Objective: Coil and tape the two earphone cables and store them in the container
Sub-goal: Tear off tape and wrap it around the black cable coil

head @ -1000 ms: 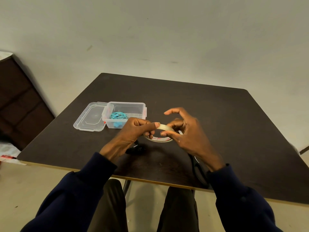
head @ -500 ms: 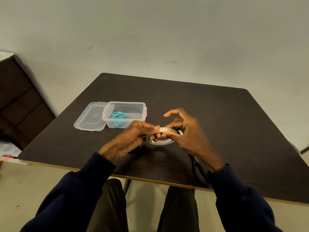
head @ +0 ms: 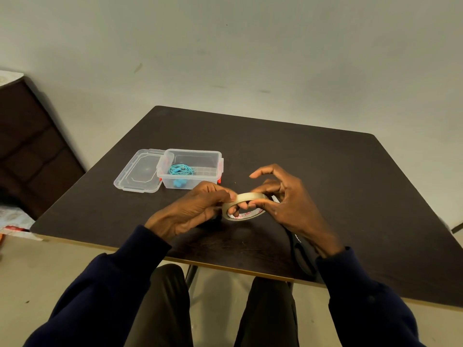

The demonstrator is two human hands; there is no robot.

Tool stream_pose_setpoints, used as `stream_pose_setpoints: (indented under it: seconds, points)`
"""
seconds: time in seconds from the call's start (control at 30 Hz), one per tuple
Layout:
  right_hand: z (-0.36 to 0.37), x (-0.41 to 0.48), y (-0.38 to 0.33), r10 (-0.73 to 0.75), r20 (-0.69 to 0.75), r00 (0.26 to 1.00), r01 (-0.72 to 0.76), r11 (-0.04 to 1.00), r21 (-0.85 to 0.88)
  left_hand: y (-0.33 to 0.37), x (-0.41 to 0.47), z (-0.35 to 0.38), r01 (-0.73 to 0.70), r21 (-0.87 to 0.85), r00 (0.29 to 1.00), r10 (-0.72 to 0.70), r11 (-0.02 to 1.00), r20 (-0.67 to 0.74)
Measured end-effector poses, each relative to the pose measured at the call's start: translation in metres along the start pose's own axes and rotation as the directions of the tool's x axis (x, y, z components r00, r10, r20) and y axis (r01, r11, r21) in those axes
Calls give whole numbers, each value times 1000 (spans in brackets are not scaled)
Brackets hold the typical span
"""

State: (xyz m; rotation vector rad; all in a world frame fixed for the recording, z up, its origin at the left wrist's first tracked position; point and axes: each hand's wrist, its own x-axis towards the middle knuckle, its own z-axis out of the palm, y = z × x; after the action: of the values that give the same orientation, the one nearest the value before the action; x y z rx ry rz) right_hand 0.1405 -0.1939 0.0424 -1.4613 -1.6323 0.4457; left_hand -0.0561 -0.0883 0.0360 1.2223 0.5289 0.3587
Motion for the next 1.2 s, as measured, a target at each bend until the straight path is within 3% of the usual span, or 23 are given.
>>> stream_pose_setpoints:
  seconds: [0.2, 0.77, 1.2]
  points:
    - [0, 4, -2, -40, 21, 999, 40, 999, -20, 0, 2, 0, 24, 42, 995, -19, 999, -103]
    - [-5, -1, -2, -11, 21, 1000, 11, 1000, 13, 0, -7, 6, 18, -37, 999, -20, 999, -42]
    - [-1, -2, -4, -147, 25, 989, 149, 980, -129, 1, -6, 12, 28, 120, 985, -6, 992, -174]
